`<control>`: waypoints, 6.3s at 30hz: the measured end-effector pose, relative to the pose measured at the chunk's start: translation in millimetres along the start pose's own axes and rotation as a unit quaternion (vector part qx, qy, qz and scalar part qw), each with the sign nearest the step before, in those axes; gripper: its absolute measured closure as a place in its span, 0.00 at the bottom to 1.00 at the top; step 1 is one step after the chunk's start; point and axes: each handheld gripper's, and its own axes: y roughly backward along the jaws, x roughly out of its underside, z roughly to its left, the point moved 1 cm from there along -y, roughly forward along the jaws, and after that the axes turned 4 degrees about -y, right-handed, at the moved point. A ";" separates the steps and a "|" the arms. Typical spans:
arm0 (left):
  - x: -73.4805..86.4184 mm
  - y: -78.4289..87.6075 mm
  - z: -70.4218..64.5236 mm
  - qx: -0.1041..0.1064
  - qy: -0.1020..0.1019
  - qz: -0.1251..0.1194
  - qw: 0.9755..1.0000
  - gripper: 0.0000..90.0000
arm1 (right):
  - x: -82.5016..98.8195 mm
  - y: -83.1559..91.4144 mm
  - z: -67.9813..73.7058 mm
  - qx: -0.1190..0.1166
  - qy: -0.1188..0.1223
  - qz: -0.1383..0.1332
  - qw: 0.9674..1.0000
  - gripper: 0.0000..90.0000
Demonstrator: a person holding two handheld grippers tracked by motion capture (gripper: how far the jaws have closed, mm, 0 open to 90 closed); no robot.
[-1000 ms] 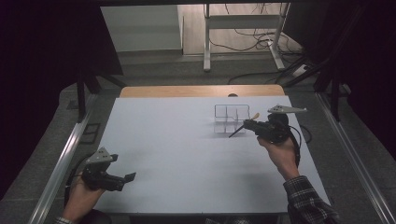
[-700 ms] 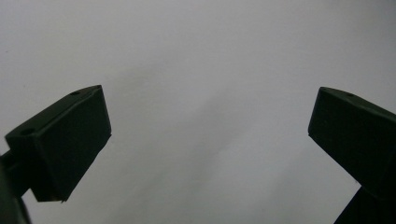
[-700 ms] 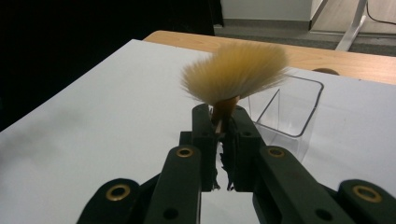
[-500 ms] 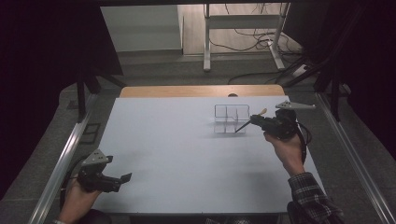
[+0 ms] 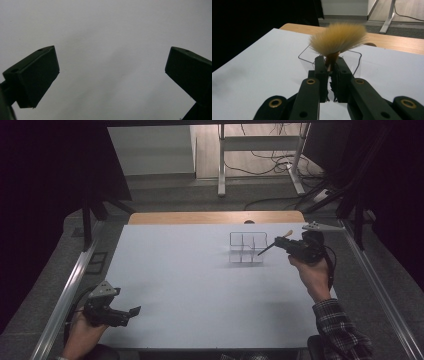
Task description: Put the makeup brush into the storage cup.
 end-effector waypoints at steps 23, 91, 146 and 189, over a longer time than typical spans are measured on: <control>-1.0 -0.1 -1.5 0.001 -0.007 -0.001 1.000 0.00 | -25.4 -10.3 -11.6 0.034 0.015 -0.016 0.999 0.93; -1.7 -1.4 -3.0 0.005 -0.019 -0.001 1.000 0.00 | 4.9 -80.0 -28.6 0.063 0.028 0.029 0.997 0.93; -2.0 -0.2 -4.6 0.007 -0.021 -0.001 1.000 0.00 | 12.9 -82.4 -27.9 0.071 0.044 0.090 0.992 0.00; -1.7 1.9 -3.1 0.008 -0.014 -0.010 1.000 0.00 | 36.9 -44.9 -15.5 0.076 0.061 0.121 0.988 0.00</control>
